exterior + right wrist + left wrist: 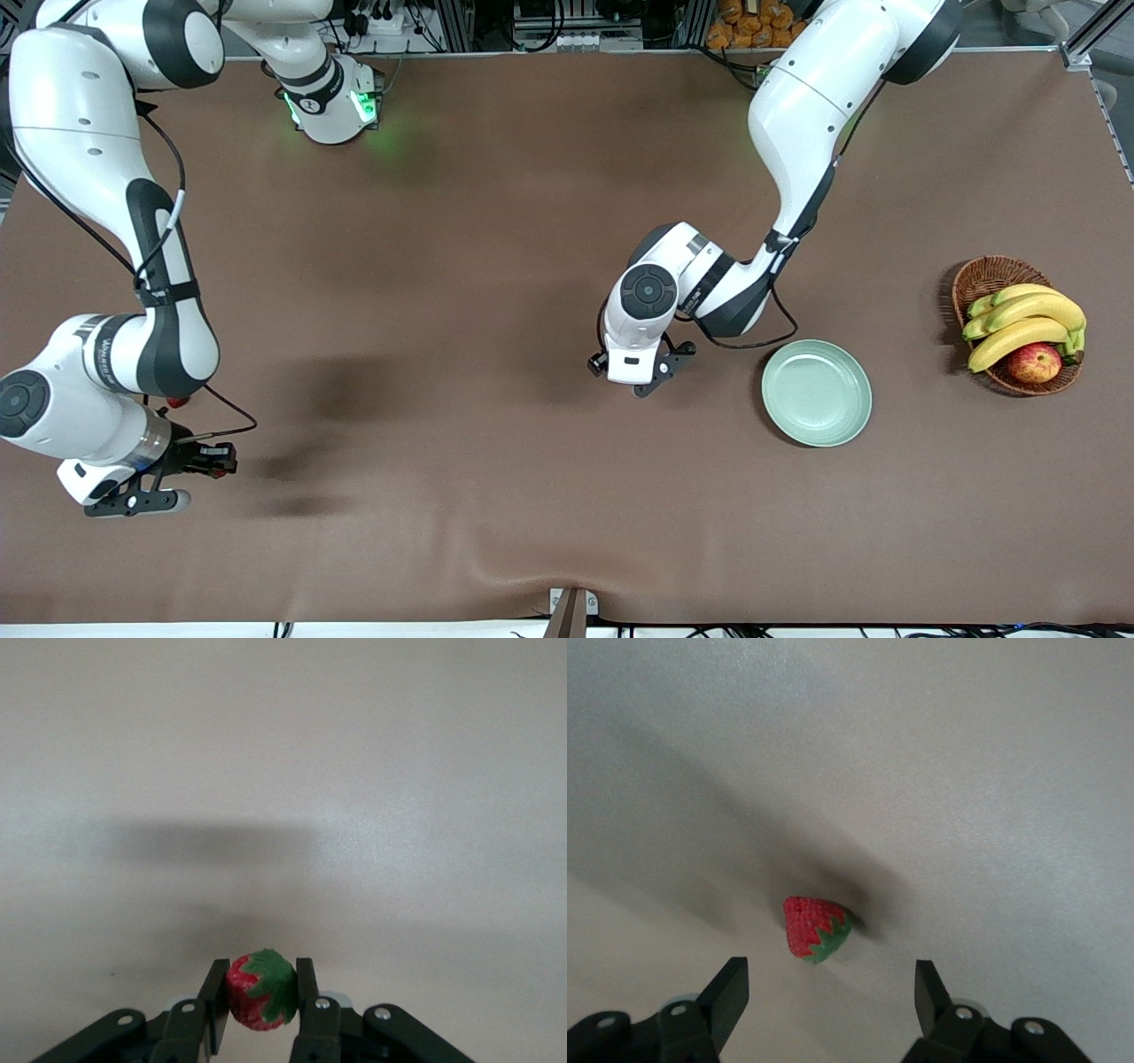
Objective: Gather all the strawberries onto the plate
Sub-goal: 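Grasp the mid-table strawberry with the left gripper while the right gripper lifts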
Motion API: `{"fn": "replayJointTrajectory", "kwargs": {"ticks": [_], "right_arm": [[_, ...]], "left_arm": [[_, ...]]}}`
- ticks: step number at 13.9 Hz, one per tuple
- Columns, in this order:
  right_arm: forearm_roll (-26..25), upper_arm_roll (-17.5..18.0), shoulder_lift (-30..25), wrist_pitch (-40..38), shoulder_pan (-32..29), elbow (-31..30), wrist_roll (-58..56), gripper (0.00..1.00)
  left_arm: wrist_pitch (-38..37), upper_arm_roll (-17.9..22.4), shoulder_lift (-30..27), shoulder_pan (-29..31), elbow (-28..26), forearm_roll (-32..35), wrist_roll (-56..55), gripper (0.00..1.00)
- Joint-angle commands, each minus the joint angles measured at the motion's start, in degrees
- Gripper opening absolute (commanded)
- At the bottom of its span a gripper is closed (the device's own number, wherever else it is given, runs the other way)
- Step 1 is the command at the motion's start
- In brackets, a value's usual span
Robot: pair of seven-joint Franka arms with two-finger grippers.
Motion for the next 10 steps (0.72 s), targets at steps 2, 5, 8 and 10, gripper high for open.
{"fn": "replayJointTrajectory", "kwargs": {"ticks": [2, 5, 8, 10], "right_arm": [[1.05, 0.49, -1.89, -1.91, -0.39, -0.94, -0.88, 0.0], [1.14, 0.49, -2.59, -2.61, -0.3, -0.94, -0.88, 0.0], [1.32, 0.84, -2.95, -4.1, -0.3, -0.94, -0.79, 0.0], [1.32, 2.24, -3.56, -4.11, -0.47, -0.94, -0.79, 0.0]], "left_arm": [[0.51, 0.57, 1.49, -0.54, 1.25, 3.26, -1.07, 0.67], [0.51, 0.57, 2.01, -0.36, 1.16, 3.34, -0.54, 0.5], [0.51, 0.48, 2.46, -0.18, 1.16, 3.34, 0.51, 0.06], [0.51, 0.48, 2.37, 0.08, 1.16, 3.34, 1.74, 0.0]]}}
